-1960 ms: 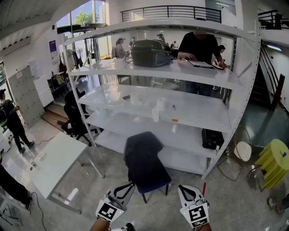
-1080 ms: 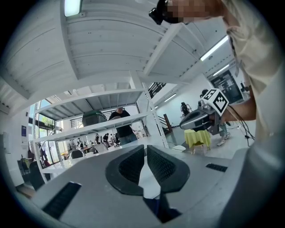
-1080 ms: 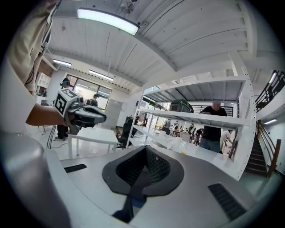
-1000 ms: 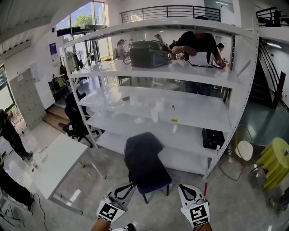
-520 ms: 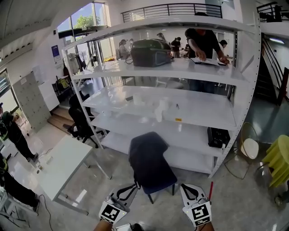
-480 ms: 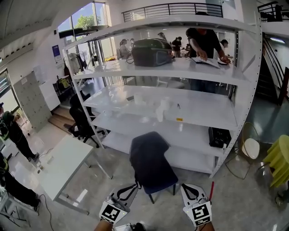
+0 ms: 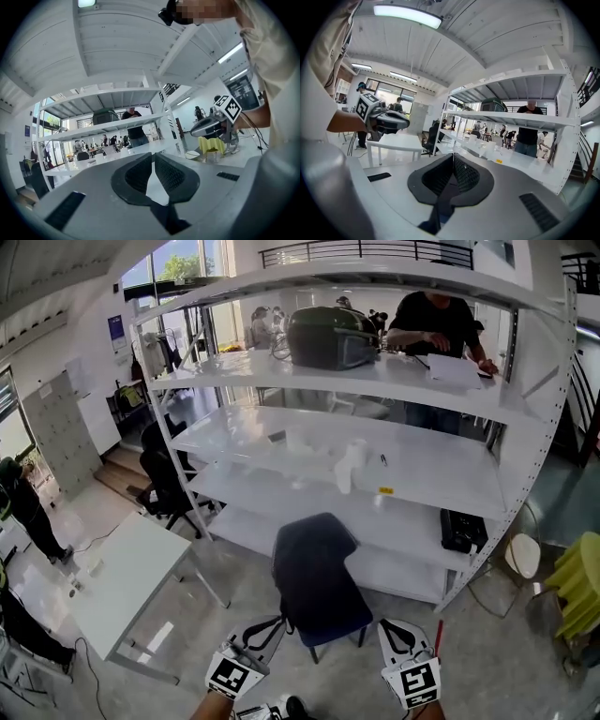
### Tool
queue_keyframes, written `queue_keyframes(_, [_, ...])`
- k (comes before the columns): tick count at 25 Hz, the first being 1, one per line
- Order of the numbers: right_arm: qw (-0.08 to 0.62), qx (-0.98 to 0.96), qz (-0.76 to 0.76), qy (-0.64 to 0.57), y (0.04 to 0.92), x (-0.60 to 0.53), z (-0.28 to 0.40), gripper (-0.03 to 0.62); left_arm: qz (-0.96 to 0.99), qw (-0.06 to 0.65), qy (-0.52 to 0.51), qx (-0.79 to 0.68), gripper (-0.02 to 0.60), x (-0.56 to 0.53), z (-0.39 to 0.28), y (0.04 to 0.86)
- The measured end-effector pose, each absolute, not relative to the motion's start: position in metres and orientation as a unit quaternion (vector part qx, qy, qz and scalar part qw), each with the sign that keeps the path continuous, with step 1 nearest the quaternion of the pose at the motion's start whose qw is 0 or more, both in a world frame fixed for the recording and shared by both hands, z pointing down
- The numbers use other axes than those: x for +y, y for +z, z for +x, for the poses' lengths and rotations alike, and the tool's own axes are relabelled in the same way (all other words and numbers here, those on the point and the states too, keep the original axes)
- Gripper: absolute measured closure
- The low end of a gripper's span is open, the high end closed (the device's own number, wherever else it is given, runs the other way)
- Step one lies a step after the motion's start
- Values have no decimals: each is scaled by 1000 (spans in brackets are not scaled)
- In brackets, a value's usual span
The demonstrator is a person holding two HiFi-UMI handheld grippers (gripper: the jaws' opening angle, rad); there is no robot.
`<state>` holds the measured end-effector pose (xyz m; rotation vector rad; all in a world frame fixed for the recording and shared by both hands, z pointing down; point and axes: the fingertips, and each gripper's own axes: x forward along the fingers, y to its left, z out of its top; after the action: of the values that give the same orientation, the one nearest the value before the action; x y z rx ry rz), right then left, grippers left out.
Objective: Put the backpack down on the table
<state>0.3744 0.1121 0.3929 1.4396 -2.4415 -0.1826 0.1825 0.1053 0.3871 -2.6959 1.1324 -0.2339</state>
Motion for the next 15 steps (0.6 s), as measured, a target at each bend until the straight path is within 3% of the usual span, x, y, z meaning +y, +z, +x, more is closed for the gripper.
queue_keyframes(15, [162, -833, 525, -66, 385, 13, 309, 569, -924, 92, -47, 367, 549, -2, 119, 396])
